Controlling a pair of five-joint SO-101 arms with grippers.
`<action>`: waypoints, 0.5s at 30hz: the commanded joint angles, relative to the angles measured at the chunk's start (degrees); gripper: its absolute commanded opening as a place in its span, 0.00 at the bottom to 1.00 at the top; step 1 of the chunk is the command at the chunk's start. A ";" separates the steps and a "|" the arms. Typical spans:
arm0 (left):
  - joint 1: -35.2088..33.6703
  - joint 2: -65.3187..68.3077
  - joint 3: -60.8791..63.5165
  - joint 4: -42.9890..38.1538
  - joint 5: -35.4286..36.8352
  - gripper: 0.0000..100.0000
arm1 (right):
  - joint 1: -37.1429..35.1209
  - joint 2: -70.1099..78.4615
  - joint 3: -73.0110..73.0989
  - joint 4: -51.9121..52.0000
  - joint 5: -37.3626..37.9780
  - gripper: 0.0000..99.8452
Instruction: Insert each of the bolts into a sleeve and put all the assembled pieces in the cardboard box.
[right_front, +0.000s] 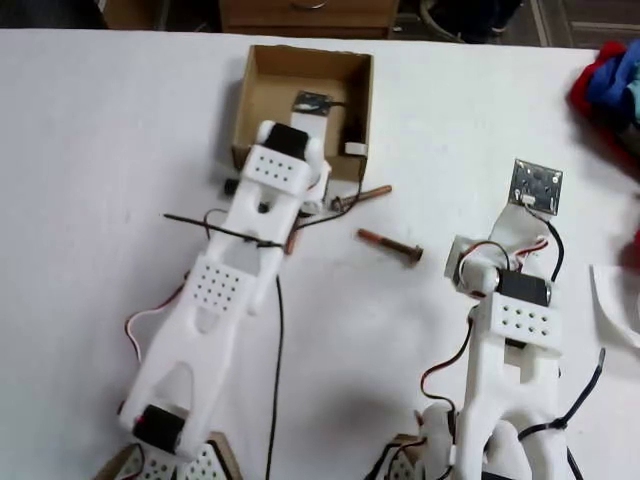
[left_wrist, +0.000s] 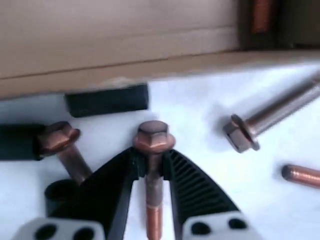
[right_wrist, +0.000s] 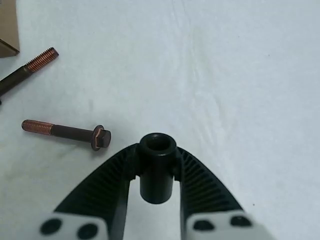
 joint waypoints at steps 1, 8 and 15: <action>1.23 -1.23 -1.98 1.49 0.00 0.02 | -0.13 -2.15 -0.44 -0.57 0.09 0.02; 4.75 -7.47 -1.27 1.76 0.00 0.03 | -0.04 -2.15 -0.44 -0.48 0.18 0.02; 5.19 -20.75 17.10 1.76 0.09 0.03 | -0.04 -2.15 -0.44 -0.48 0.18 0.02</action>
